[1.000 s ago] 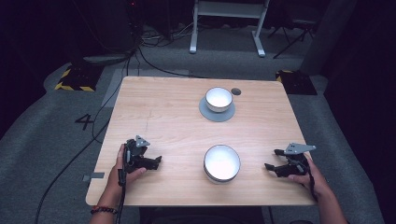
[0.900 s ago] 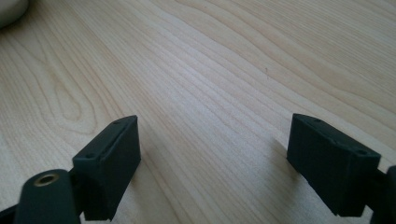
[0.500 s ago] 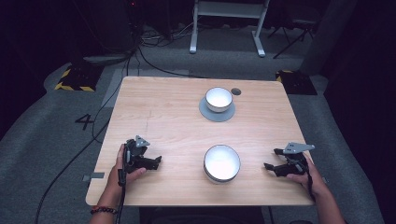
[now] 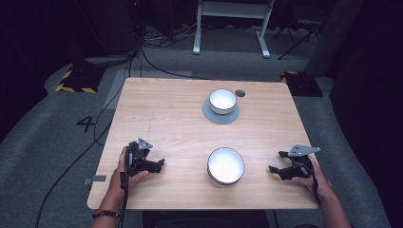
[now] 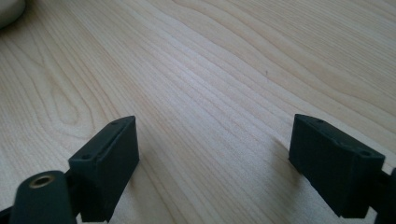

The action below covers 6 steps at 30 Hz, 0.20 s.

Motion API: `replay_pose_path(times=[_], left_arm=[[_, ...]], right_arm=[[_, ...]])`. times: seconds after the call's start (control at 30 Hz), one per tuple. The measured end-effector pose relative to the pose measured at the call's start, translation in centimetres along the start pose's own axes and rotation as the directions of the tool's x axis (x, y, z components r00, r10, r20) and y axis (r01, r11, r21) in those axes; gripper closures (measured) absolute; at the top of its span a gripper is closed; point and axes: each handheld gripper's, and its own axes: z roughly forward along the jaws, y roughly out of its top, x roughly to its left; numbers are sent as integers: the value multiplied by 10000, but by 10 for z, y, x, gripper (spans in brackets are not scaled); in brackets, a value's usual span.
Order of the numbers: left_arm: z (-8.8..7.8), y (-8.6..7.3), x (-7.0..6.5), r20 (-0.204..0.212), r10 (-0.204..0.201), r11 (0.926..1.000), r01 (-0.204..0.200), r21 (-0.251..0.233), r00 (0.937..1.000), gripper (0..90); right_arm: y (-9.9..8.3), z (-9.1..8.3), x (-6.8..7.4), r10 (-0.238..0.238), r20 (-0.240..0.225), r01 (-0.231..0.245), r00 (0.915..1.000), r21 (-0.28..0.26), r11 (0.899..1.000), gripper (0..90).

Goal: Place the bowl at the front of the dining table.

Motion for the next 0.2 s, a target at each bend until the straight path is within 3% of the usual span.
replay_pose_path(times=[0.2], left_arm=[[0,0,0,8,28,10000,-28,18,10000,2]], right_arm=[[0,0,0,12,-3,-12,10000,3,10000,158]])
